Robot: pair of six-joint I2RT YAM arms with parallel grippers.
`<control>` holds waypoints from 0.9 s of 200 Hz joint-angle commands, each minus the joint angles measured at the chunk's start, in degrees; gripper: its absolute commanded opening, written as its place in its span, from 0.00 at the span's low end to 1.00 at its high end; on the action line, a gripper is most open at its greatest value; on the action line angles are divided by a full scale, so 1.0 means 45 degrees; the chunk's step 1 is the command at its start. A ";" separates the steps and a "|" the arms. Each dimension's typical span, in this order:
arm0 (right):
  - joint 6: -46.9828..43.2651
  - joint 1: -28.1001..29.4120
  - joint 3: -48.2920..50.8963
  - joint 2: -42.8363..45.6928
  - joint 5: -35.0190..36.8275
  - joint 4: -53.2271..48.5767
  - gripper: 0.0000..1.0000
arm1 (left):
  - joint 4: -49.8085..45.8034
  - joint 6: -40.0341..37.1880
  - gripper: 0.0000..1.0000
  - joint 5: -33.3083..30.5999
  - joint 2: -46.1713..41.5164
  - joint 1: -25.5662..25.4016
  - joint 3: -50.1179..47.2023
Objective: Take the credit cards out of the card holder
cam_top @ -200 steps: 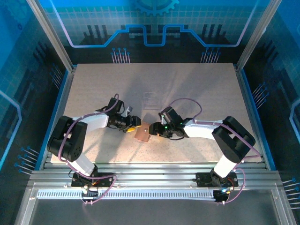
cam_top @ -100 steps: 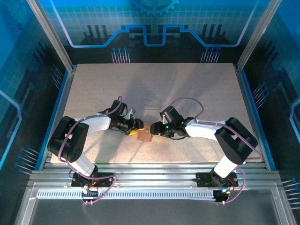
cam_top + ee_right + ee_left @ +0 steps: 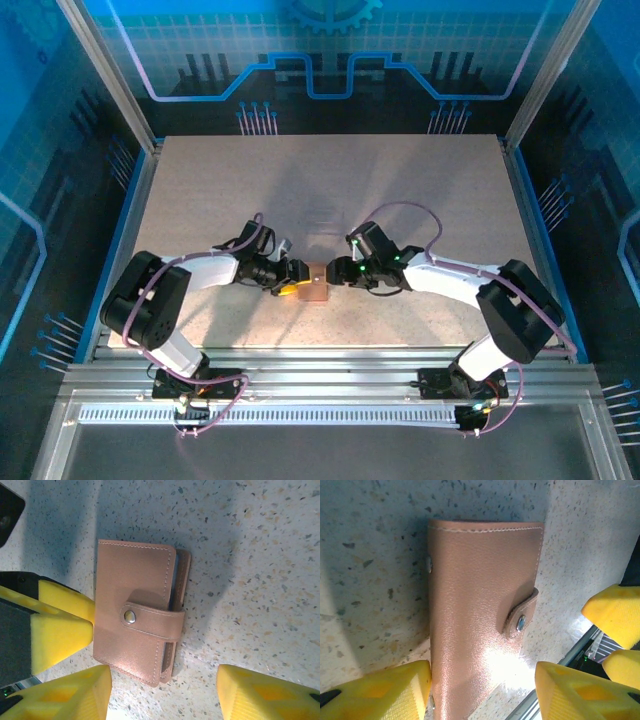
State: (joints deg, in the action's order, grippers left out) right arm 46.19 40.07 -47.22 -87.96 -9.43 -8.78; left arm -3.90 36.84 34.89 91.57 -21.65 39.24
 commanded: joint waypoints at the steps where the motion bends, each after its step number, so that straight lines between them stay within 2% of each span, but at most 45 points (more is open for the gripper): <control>1: -0.0498 -0.0099 -0.0510 0.0290 0.0315 -0.0993 0.58 | 0.0405 0.0470 0.56 0.0256 -0.0505 -0.0101 -0.0204; 50: -0.0976 0.0257 -0.1560 0.0053 0.0988 -0.2256 0.55 | -0.0658 0.0312 0.50 -0.1267 -0.1480 -0.0086 0.0374; 80: -0.1179 0.0625 -0.2427 -0.0511 0.1433 -0.3137 0.52 | -0.0426 0.0719 0.41 -0.1259 -0.1400 -0.0072 0.0591; 111: -0.1232 0.1062 -0.3589 -0.1259 0.1986 -0.4167 0.47 | -0.0268 0.1049 0.22 -0.0772 -0.0586 -0.0055 0.0845; 146: -0.2347 0.1458 -0.5151 -0.2244 0.2782 -0.5649 0.45 | -0.0118 0.1275 0.19 -0.0620 -0.0153 0.0043 0.0784; 180: -0.2831 0.1500 -0.6344 -0.3049 0.2887 -0.6728 0.41 | 0.0490 0.1587 0.16 -0.0109 0.0084 0.0393 0.0500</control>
State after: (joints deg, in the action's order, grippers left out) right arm 36.27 46.39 -71.92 -99.15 1.63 -32.25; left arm -3.90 42.17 31.03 90.83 -21.12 42.02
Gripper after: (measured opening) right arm 0.414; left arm 0.171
